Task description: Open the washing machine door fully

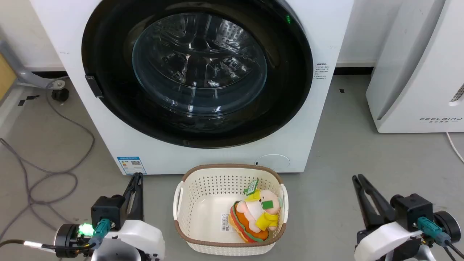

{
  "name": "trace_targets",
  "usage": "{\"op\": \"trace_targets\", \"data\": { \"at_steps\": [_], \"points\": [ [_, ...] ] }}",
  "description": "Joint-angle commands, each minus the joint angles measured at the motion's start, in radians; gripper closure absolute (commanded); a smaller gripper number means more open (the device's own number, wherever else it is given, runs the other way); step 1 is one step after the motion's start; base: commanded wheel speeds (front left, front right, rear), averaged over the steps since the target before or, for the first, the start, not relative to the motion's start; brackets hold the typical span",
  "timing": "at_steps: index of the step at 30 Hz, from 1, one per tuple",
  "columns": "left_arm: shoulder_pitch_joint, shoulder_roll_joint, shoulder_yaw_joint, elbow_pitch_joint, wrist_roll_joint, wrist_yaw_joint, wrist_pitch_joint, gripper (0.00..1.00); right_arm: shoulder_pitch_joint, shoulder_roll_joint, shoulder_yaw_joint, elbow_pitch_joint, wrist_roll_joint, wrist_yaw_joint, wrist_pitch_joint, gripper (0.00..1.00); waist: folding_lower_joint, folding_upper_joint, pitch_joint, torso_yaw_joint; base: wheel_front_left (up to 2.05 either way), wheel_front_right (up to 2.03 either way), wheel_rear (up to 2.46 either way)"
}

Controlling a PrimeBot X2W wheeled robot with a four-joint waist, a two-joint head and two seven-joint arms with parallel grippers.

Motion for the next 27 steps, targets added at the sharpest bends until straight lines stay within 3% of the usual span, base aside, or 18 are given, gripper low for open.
{"op": "trace_targets", "data": {
  "at_steps": [1,13,14,15,27],
  "points": [
    [0.000,0.000,0.000,0.001,-0.001,0.000,-0.001,0.00,0.000,0.000,0.000,0.001,0.001,0.000,-0.001,0.00,0.0000,0.0000,0.000,0.000,0.00,0.00,0.00],
    [-0.005,0.000,-0.010,0.017,-0.008,-0.003,-0.024,0.00,0.003,0.000,-0.007,0.016,0.000,0.000,-0.024,0.00,0.0000,0.0000,0.001,-0.001,0.00,0.00,0.00],
    [-0.006,0.000,-0.010,0.019,-0.009,-0.003,-0.026,0.00,0.003,0.001,-0.007,0.016,0.001,0.000,-0.026,0.76,0.0000,0.0000,0.001,-0.001,0.00,0.00,0.00],
    [-0.006,0.000,-0.011,0.020,-0.009,-0.003,-0.028,0.00,0.003,0.001,-0.007,0.017,0.002,0.000,-0.028,1.00,0.0000,0.0000,0.001,-0.001,0.00,0.00,0.00],
    [-0.013,0.000,-0.018,0.037,-0.022,-0.005,-0.053,0.00,0.004,0.001,-0.009,0.029,0.025,0.000,-0.052,1.00,0.0000,0.0000,0.005,0.002,0.00,0.00,0.00]
  ]
}}
